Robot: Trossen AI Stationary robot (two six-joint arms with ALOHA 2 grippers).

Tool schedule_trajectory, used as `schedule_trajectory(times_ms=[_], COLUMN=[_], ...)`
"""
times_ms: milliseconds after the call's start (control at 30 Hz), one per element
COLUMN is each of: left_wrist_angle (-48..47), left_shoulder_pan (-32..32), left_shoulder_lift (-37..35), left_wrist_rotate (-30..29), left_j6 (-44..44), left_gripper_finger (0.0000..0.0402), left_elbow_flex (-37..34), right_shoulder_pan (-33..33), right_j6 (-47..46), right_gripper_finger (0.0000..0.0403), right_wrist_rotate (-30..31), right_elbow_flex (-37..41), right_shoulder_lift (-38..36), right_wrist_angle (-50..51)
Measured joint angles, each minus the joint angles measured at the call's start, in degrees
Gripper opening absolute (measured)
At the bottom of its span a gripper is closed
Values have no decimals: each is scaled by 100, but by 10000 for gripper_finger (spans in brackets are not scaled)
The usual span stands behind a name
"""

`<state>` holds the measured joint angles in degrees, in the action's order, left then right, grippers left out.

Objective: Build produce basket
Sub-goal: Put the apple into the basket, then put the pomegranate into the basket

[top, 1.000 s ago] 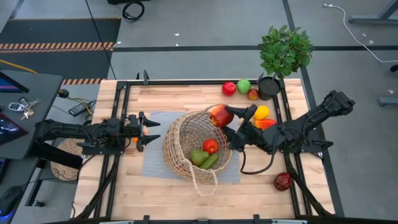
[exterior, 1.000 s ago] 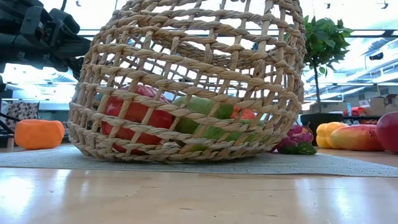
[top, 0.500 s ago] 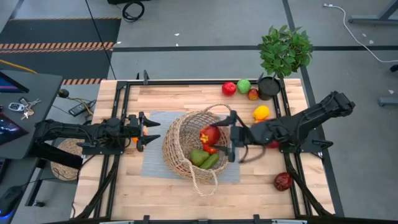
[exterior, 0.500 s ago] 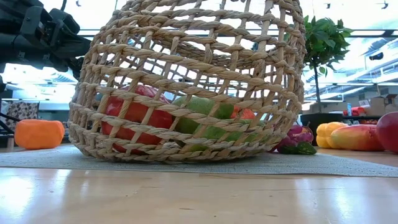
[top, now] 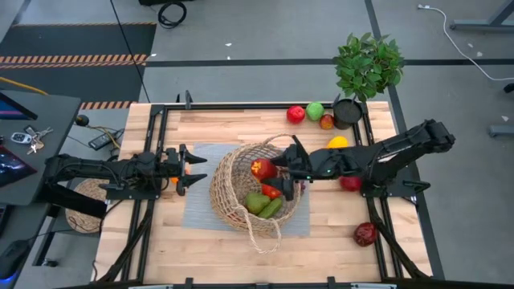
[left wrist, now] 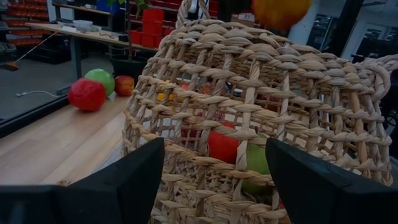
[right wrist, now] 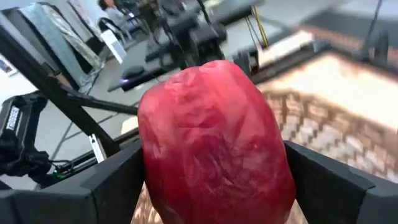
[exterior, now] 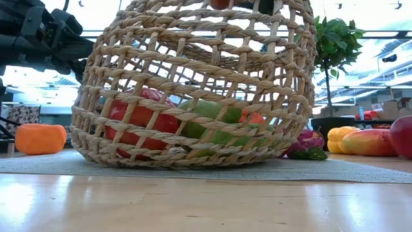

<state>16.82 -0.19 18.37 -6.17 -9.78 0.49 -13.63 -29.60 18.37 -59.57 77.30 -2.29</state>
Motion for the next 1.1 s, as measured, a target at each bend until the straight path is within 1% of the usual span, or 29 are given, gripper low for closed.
schedule_trajectory(times_ms=[133, 267, 433, 533, 633, 700, 800, 933, 1100], left_wrist_angle=[2, 4, 9, 6, 3, 4, 6, 5, 7], left_shoulder_pan=[-2, -2, -2, 0, -1, -2, -2, 0, -2], left_shoulder_lift=[0, -1, -2, -2, 0, -1, -1, -1, -2], left_wrist_rotate=[0, 0, 0, 0, 0, 0, 0, 0, 0], left_j6=[-1, 0, 0, 2, 0, 0, 0, -1, 0], left_gripper_finger=[286, 286, 286, 286, 286, 286, 286, 286, 286], left_elbow_flex=[-2, -2, -2, 0, -1, -2, 0, -2, 0], right_shoulder_pan=[84, 107, 112, 114, 112, 112, 112, 115, 11], right_j6=[-592, -726, -238, 57, 114, 79, 6, 127, 456], right_gripper_finger=[358, 358, 361, 376, 394, 394, 392, 395, 392], right_wrist_rotate=[-154, -237, -356, -356, -454, -614, -601, -562, -61], right_elbow_flex=[2, 11, 11, 11, 11, 11, 9, -158, -573], right_shoulder_lift=[197, 394, 610, 741, 864, 901, 890, 615, 53], right_wrist_angle=[270, 409, 622, 630, 748, 850, 973, 1370, 2162])
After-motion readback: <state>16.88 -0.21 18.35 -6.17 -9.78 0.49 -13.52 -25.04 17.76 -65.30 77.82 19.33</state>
